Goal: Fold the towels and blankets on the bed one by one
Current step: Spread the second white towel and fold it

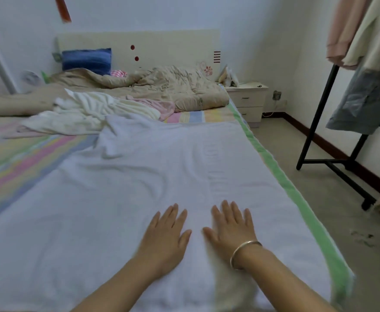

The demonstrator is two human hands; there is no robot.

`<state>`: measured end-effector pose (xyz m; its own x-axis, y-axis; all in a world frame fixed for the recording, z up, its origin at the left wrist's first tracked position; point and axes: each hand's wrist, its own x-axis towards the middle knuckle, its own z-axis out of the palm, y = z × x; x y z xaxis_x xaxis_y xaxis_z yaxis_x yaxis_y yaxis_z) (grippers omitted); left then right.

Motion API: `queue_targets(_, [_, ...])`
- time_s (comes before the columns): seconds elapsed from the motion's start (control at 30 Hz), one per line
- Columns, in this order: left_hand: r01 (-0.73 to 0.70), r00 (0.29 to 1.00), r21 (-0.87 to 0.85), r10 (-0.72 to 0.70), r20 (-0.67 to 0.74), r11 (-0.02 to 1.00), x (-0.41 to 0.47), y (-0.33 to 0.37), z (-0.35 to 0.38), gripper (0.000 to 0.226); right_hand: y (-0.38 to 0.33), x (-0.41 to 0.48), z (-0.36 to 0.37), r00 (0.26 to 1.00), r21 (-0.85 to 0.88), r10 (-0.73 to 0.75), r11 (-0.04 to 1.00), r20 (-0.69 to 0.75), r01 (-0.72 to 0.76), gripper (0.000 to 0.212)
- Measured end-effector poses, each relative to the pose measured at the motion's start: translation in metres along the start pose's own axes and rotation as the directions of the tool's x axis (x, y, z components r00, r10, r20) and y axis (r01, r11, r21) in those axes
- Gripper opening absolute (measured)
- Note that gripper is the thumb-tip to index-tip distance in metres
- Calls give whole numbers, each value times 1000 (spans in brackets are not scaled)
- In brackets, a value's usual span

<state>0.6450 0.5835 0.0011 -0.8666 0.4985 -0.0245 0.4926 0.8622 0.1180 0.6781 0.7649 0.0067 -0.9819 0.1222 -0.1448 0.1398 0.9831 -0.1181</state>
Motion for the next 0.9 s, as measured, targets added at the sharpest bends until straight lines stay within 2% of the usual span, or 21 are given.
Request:
queue_targets(0.03, [45, 999, 19, -45, 2, 999, -19, -17, -2, 121, -21, -10, 10, 999, 18, -33, 999, -9, 33, 91])
queue_targets(0.1, [155, 988, 40, -154, -19, 987, -52, -53, -4, 125, -66, -27, 26, 992, 9, -117, 993, -41, 118, 100])
queue_targets(0.17, [260, 965, 28, -259, -44, 965, -83, -84, -9, 102, -105, -49, 26, 983, 15, -181, 983, -26, 181, 87])
queue_targets(0.23, [353, 931, -12, -353, -90, 935, -101, -115, -16, 70, -133, -51, 23, 947, 36, -311, 949, -73, 315, 98])
queue_targets(0.27, [371, 915, -45, -374, -154, 927, -106, -130, -20, 56, -144, -47, 18, 942, 85, -335, 938, -25, 336, 100])
queue_targets(0.3, [370, 899, -76, -377, -222, 926, -105, -144, -24, 44, -149, -39, 9, 946, 133, -325, 937, 3, 322, 91])
queue_targets(0.37, [396, 876, -133, -417, -243, 909, -94, -163, -39, 26, -153, -10, -14, 955, 198, -275, 936, -110, 292, 57])
queue_targets(0.43, [455, 843, -208, -494, -213, 866, -75, -185, -51, 24, -162, 28, -26, 956, 196, -243, 941, -167, 274, 49])
queue_targets(0.57, [428, 806, -315, -515, -290, 847, -27, -224, -60, 21, -182, 99, -15, 981, 66, -190, 979, -47, 193, 59])
queue_targets(0.7, [411, 783, -341, -519, -342, 845, 18, -269, -61, 22, -241, 150, 13, 991, 33, -135, 990, -15, 136, 65])
queue_targets(0.77, [420, 774, -339, -527, -350, 842, 39, -297, -64, 24, -285, 168, 26, 985, 45, -170, 984, -40, 172, 69])
queue_targets(0.87, [450, 736, -334, -556, -385, 828, 63, -329, -71, 27, -335, 192, 38, 961, 43, -272, 961, -48, 274, 87])
queue_targets(0.9, [462, 723, -345, -572, -387, 817, 69, -340, -74, 28, -348, 202, 39, 950, 48, -310, 949, -45, 312, 83])
